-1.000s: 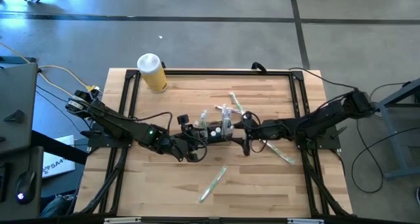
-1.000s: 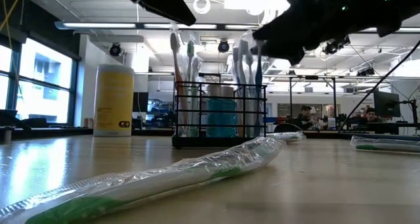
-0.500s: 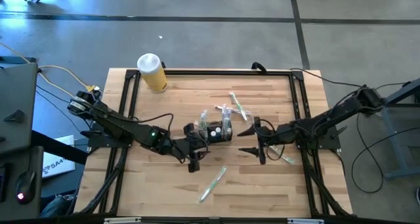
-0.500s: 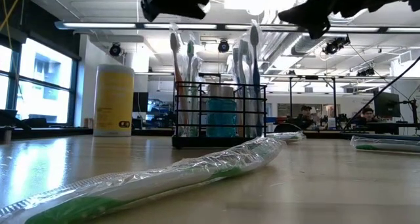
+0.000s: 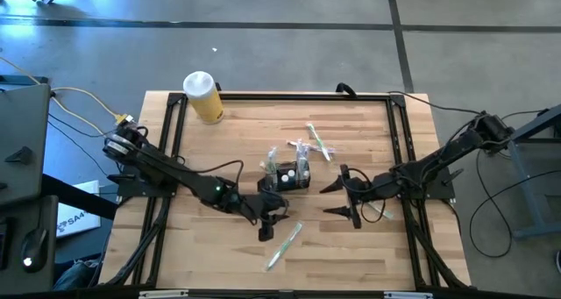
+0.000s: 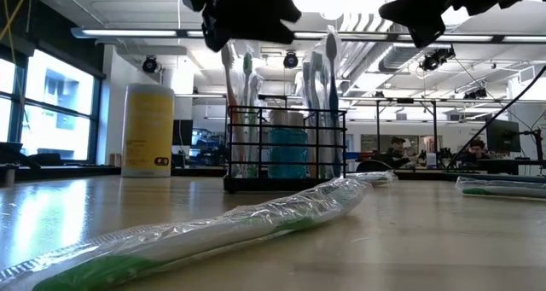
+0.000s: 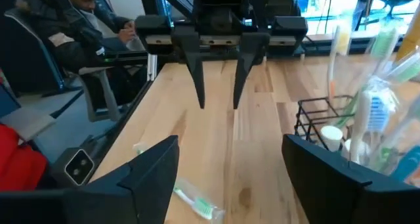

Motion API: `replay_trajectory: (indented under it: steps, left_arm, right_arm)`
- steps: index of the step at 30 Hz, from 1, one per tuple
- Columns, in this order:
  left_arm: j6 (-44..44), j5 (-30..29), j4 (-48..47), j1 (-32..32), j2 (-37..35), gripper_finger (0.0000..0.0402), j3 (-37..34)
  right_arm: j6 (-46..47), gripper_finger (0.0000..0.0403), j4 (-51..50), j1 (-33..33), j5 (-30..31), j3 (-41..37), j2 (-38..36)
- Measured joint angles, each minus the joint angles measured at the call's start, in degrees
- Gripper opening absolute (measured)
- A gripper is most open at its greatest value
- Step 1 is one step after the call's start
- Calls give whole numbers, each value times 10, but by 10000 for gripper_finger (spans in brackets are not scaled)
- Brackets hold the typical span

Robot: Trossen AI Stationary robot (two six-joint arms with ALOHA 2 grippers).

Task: Pick & Place toothbrushing station
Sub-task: Put the green toothbrush into the wire organizer

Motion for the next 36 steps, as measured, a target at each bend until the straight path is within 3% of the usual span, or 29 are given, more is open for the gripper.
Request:
replay_trajectory:
  steps: [7,11,19,30,36]
  left_arm:
    - [-76,-20,40,-4,41,152,0]
    - [-68,-23,69,-29,76,152,10]
    - [-93,-120,65,-80,132,152,77]
    - [-159,-164,-41,-79,225,152,153]
    - [-227,-126,-87,-59,239,152,160]
  right_arm:
    - [49,262,-12,18,0,0,13]
    - [76,262,-4,42,1,0,42]
    - [118,262,49,87,39,0,90]
    - [134,262,87,152,117,0,106]
    - [131,262,90,160,131,0,106]
